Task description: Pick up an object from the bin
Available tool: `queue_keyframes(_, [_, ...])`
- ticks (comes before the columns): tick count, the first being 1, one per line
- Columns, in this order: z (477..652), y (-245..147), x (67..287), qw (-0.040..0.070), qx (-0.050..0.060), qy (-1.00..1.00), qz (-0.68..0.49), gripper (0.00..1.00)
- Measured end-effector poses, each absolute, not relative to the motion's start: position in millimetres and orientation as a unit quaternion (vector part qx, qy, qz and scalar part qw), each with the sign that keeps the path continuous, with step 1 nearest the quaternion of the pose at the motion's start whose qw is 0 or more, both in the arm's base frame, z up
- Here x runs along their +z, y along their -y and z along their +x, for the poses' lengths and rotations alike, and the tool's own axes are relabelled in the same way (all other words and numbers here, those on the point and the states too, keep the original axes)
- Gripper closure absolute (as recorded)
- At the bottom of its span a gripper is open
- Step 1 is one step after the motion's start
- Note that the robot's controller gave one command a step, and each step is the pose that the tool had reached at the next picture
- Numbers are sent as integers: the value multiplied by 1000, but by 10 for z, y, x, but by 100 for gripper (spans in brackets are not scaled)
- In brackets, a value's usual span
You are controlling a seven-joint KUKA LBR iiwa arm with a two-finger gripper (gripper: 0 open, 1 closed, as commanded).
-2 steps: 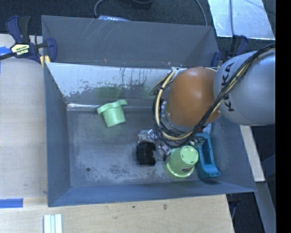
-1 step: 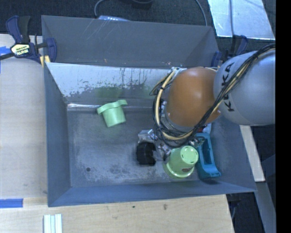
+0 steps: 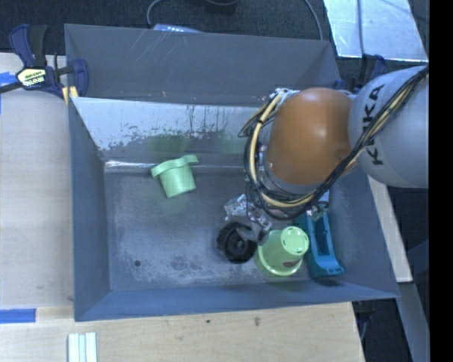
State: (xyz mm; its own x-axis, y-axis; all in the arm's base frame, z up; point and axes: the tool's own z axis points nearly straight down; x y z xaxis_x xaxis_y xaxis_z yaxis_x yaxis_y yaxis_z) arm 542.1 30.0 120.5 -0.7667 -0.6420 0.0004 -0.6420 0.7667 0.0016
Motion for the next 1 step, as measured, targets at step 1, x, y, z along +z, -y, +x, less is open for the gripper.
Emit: queue_keyframes(1, [5509,-274,1414,-9,2,938,347,100])
